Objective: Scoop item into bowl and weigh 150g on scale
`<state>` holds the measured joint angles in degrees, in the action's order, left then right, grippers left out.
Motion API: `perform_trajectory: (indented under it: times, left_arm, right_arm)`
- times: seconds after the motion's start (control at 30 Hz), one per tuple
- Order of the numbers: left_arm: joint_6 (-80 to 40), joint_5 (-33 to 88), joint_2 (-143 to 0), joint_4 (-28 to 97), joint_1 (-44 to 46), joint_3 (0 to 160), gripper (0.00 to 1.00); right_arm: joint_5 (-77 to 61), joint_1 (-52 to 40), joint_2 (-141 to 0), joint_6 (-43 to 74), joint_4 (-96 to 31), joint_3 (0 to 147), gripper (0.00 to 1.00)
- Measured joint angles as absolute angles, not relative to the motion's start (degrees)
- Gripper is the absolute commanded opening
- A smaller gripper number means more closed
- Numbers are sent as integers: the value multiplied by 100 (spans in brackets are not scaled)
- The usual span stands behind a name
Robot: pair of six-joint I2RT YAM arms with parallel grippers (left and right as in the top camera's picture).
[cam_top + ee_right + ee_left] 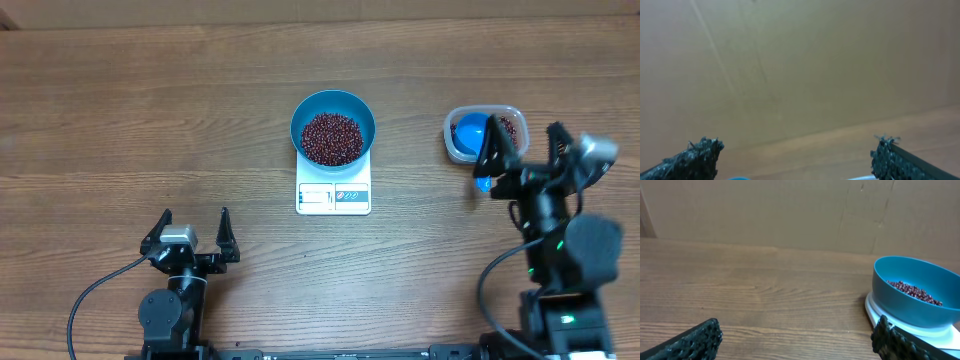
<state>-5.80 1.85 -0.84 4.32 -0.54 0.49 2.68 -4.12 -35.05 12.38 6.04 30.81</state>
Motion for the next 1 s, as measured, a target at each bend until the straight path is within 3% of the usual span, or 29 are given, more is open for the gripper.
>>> perform_trajectory:
  times: [0.17,0.3,1.0]
  left_arm:
    - [-580,185,-84,434,-54,49,100]
    - [-580,185,-84,436,-54,49,100]
    - [-580,185,-84,434,-54,49,100]
  right_arm:
    - [23,-412,-2915,1243,2779,1334,100]
    - [-40,-412,-2453,1238,3583,360,100]
    - [-54,-333,-80,1225,-95,104,100]
